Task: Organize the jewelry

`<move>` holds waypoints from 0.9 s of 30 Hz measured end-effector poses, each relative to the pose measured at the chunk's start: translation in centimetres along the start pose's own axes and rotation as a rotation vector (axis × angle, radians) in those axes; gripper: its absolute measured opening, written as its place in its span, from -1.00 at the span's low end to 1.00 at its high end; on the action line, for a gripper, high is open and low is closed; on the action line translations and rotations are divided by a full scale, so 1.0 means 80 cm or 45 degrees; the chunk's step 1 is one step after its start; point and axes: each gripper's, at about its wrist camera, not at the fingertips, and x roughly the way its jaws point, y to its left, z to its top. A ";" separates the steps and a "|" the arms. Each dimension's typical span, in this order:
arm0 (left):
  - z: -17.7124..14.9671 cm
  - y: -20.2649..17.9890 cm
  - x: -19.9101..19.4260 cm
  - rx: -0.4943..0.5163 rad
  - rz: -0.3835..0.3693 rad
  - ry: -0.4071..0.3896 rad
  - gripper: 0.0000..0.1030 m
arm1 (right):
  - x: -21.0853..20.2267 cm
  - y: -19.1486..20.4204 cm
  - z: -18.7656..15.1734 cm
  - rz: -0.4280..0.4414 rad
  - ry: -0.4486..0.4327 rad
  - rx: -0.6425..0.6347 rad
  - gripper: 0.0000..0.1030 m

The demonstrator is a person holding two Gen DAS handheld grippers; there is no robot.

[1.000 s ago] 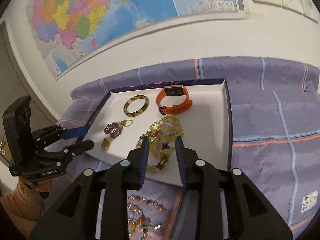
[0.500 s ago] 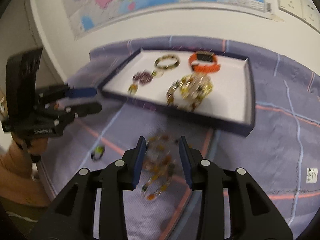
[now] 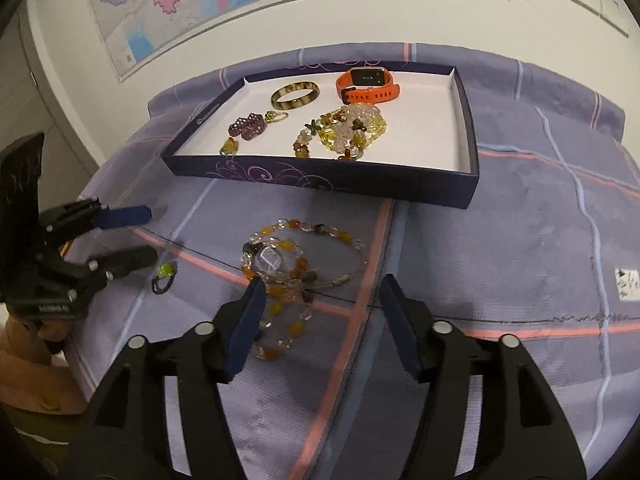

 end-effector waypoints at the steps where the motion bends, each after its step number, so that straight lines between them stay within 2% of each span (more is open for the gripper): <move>1: -0.001 0.000 0.000 -0.002 0.001 0.003 0.13 | 0.002 0.003 0.000 0.001 -0.003 -0.009 0.22; 7: -0.007 0.003 0.000 -0.018 0.004 0.015 0.18 | 0.019 0.029 0.006 0.022 -0.003 -0.055 0.36; 12: -0.011 0.007 -0.001 -0.037 0.004 0.020 0.18 | 0.033 0.053 0.011 -0.054 0.018 -0.150 0.34; 14: -0.012 0.007 -0.002 -0.037 0.003 0.020 0.18 | 0.035 0.054 0.012 -0.090 0.017 -0.164 0.00; 16: -0.012 0.006 -0.003 -0.037 -0.005 0.020 0.18 | 0.034 0.052 0.012 -0.127 0.011 -0.172 -0.22; 20: -0.014 0.004 -0.004 -0.021 -0.021 0.021 0.18 | 0.031 0.040 0.012 -0.133 0.003 -0.145 -0.59; 27: -0.019 -0.014 -0.006 0.052 -0.064 0.027 0.18 | 0.022 0.034 0.007 -0.047 -0.012 -0.097 -0.67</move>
